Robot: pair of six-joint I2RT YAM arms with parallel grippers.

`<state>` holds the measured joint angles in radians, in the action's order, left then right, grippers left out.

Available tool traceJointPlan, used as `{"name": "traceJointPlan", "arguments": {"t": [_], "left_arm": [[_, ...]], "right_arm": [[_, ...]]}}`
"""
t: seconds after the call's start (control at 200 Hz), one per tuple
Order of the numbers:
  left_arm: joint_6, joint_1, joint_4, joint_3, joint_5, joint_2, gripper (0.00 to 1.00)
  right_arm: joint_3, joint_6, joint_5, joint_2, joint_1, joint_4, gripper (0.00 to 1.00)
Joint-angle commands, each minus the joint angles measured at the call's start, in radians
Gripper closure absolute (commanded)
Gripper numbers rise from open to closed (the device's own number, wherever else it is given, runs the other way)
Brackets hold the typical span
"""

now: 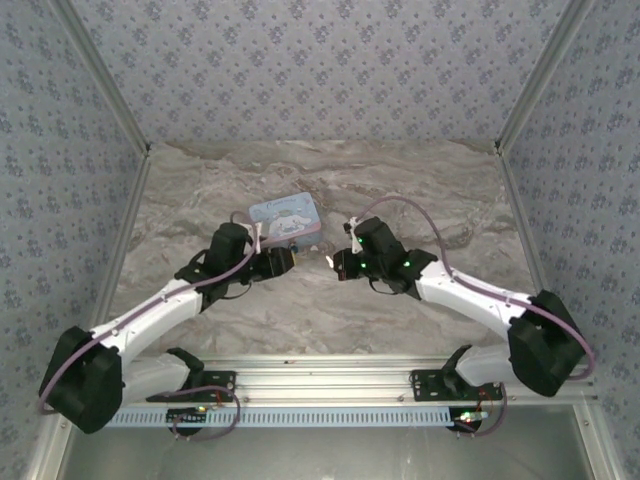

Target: Unlock a padlock with a key

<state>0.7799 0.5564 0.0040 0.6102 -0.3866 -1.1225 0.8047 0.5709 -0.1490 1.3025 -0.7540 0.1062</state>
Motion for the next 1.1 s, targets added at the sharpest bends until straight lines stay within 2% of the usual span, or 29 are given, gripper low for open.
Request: {"name": "traceJointPlan", "arguments": {"t": [0.0,0.065,0.125,0.325,0.535,0.729,0.979,1.094], "left_arm": [[0.049,0.003,0.170,0.039,-0.127,0.009,0.61],[0.060,0.010,0.214,0.055,-0.160,0.000,0.70],[0.066,0.018,0.265,0.060,-0.190,-0.008,0.73],[0.060,0.049,0.369,0.068,-0.237,-0.028,0.73],[0.055,0.077,0.368,0.077,-0.232,-0.055,0.74],[0.039,0.080,0.332,0.082,-0.205,-0.051,0.81],[0.037,0.080,0.326,0.092,-0.198,-0.063,0.81],[0.035,0.080,0.327,0.094,-0.199,-0.063,0.89]], "right_arm": [[-0.039,0.050,-0.105,-0.056,0.004,-0.180,1.00],[-0.055,0.077,-0.128,-0.080,0.004,-0.231,1.00],[-0.066,0.096,-0.141,-0.097,0.004,-0.261,1.00],[-0.080,0.138,-0.163,-0.131,0.002,-0.300,1.00],[-0.077,0.135,-0.150,-0.149,-0.010,-0.278,1.00],[-0.076,0.126,-0.142,-0.157,-0.016,-0.256,1.00],[-0.082,0.122,-0.139,-0.160,-0.024,-0.251,1.00],[-0.088,0.124,-0.127,-0.171,-0.024,-0.252,1.00]]}}
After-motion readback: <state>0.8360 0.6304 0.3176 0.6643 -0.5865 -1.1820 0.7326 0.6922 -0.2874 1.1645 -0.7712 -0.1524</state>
